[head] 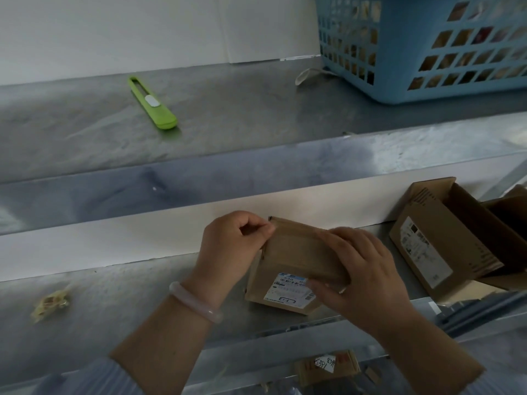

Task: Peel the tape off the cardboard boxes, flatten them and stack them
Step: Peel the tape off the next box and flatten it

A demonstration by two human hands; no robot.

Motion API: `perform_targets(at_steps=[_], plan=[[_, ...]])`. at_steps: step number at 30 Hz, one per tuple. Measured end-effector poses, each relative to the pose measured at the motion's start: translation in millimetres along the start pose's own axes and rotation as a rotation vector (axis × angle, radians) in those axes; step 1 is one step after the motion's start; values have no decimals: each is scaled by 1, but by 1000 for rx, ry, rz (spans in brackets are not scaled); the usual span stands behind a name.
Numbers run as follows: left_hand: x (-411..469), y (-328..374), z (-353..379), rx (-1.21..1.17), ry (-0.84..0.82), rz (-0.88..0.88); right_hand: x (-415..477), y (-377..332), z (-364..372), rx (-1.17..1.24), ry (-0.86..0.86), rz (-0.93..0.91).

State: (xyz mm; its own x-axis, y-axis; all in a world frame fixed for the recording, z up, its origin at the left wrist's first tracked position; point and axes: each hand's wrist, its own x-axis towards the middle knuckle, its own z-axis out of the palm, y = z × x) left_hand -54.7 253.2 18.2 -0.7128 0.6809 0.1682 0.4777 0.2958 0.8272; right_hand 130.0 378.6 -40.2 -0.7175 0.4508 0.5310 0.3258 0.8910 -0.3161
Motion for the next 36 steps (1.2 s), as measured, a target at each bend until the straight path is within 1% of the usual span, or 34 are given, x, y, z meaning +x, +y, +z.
perform_targets(at_steps=[2,4,6,9,10,11,13,15,17,19,22,24,26,27,29,32,34,36], plan=[[-1,2,6,-120,3,-75,6,-3,-4,-102,-119,51],[-1,3,12,-215,31,-143,8,-2,-1,-106,-158,49],[0,4,19,-339,67,-218,6,2,3,-35,-155,57],[3,14,30,-754,98,-374,-5,9,13,135,-144,99],[4,18,33,-826,85,-381,-10,11,17,200,-150,121],[4,19,36,-801,64,-347,-16,14,21,252,-165,147],[2,14,41,-574,11,-200,-25,19,28,314,-223,204],[-3,5,45,-327,-47,-55,-33,27,32,289,-304,221],[-7,-3,53,-186,-105,32,-36,33,32,224,-334,212],[-10,-4,63,-170,-155,49,-34,33,28,279,-286,220],[-8,-1,77,-178,-165,16,-23,31,23,363,-242,258],[-5,1,81,-201,-252,-38,-22,35,23,344,-197,272],[-4,0,81,-202,-363,-57,-27,39,23,351,-235,317],[-4,-1,81,-170,-386,-35,-30,41,23,354,-249,325],[-2,-4,78,-69,-332,62,-32,45,24,341,-257,346],[3,-14,69,103,-127,253,-29,49,25,326,-244,401],[3,-21,66,251,-54,417,-29,50,26,282,-234,355],[3,-25,66,384,-38,553,-29,48,28,207,-179,234]])
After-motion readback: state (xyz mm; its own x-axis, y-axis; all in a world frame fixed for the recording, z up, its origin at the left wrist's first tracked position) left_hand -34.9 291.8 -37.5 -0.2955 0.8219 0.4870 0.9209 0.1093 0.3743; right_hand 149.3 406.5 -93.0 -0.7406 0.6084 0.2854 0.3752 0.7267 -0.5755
